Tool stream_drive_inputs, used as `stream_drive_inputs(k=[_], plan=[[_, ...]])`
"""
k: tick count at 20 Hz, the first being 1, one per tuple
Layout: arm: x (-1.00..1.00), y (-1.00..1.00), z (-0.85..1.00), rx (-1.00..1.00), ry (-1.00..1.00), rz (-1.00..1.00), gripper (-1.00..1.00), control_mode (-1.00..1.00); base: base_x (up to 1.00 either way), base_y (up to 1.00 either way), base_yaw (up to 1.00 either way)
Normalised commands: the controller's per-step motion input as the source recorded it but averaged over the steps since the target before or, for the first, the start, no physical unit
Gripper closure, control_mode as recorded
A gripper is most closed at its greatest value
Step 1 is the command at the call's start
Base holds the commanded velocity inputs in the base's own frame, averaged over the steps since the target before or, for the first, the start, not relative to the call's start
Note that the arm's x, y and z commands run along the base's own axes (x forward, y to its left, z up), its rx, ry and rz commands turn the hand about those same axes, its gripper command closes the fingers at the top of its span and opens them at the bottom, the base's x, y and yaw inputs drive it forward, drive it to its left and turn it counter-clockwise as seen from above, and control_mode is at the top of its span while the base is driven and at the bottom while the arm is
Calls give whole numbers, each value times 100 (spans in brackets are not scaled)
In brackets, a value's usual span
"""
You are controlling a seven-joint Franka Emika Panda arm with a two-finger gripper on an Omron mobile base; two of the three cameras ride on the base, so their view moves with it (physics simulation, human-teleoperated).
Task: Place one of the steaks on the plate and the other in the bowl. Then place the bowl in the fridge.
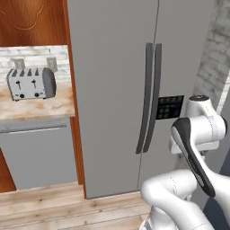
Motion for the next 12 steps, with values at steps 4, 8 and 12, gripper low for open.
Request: stream_drive_inputs(k=[4,8,12], plan=[[0,0,0,0,0,0,-100,100,64,0,-3],[0,0,0,0,0,0,-100,100,33,-5,-5],[0,0,0,0,0,0,-100,100,2,0,0]])
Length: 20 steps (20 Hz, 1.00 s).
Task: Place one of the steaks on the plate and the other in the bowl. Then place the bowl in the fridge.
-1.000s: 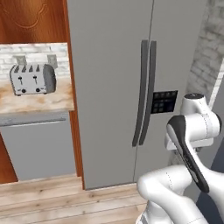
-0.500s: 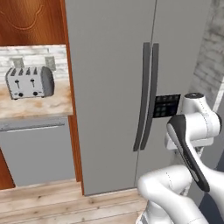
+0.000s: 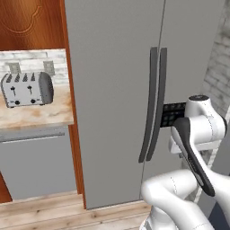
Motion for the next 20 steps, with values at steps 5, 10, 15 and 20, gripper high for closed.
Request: stream_drive_inputs(k=[5,10,15,20], plan=[[16,0,0,2,-10,1,-100,-100,0,0,0],[80,-1,3,19,-16,13,-100,-100,0,0,0],[98,3,14,2,-14,11,-100,-100,0,0,0],[100,4,0,-9,-12,-3,-100,-100,0,0,0]])
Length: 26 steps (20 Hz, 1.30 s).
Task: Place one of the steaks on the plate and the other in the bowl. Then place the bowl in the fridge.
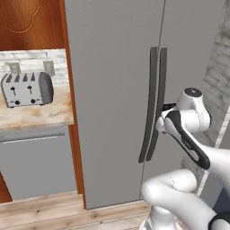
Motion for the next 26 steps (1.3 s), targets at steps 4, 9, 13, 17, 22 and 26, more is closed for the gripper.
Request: stream_drive_inputs(k=[4,9,13,17,22,26], plan=[[83,-33,0,-1,-15,-9,-100,-100,0,0,0],[56,-59,0,15,-14,-5,-100,-100,0,0,0],[15,-23,2,13,-11,0,-100,-100,0,0,0],[5,3,16,0,-12,0,-100,-100,0,0,0],[36,5,0,0,-17,0,-100,-100,0,0,0],[49,12,1,-4,-6,0,-100,-100,0,0,0]])
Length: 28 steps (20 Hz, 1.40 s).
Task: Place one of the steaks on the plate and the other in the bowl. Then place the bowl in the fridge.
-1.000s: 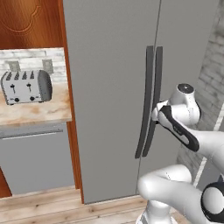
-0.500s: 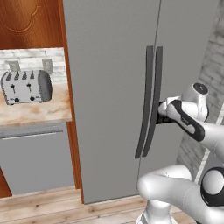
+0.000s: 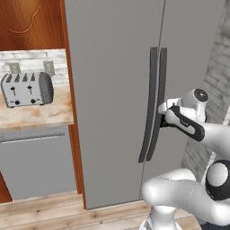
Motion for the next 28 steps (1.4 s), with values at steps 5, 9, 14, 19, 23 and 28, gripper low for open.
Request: stream_drive_inputs(k=[5,9,14,19,23,28], plan=[[43,1,20,-5,1,0,-100,-100,0,0,0],[34,0,0,0,1,0,-100,-100,0,0,0],[43,0,-11,0,0,0,-100,-100,0,0,0],[49,-19,-1,0,0,4,-100,-100,0,0,0],[46,-19,-2,0,0,8,-100,-100,0,0,0],[41,-3,0,0,0,5,-100,-100,0,0,0]])
